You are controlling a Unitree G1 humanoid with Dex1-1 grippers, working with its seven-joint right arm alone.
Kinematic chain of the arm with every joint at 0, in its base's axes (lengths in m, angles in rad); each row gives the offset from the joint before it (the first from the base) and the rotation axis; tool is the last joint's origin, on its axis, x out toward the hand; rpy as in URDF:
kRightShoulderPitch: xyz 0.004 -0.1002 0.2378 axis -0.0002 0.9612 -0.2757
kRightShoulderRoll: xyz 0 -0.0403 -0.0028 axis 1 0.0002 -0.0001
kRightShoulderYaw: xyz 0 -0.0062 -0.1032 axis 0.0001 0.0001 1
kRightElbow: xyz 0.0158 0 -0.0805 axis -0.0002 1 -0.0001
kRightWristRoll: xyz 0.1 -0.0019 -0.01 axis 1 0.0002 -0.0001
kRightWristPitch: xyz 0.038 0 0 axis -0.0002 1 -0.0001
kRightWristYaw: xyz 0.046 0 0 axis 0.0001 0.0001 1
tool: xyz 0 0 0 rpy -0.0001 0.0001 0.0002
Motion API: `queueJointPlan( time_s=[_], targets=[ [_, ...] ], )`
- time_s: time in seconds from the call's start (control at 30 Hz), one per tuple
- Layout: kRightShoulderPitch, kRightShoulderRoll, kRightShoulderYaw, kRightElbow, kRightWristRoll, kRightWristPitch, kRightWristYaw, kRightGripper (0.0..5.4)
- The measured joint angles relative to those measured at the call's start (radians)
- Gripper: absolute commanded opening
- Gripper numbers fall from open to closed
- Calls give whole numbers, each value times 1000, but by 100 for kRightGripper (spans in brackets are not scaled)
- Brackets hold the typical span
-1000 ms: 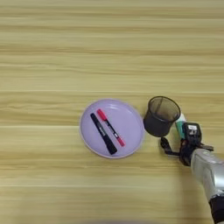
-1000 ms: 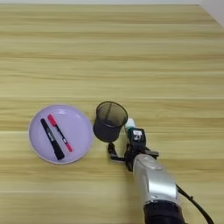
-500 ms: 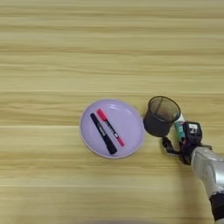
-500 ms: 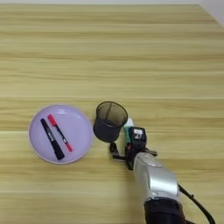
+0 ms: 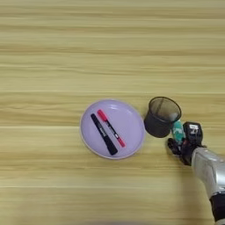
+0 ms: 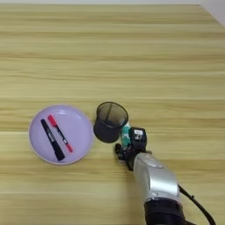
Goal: Move the objects on the table
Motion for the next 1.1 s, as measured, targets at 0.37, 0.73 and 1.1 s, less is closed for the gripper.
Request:
queueJointPlan(
  time_s=[0.37, 0.73, 1.1],
  targets=[
    [0, 9, -1, 0, 3, -7, -8, 167],
    [0, 15, -21, 0, 5, -14, -28, 167],
    [0, 10, -64, -39, 16, -28, -39, 167]
  ],
)
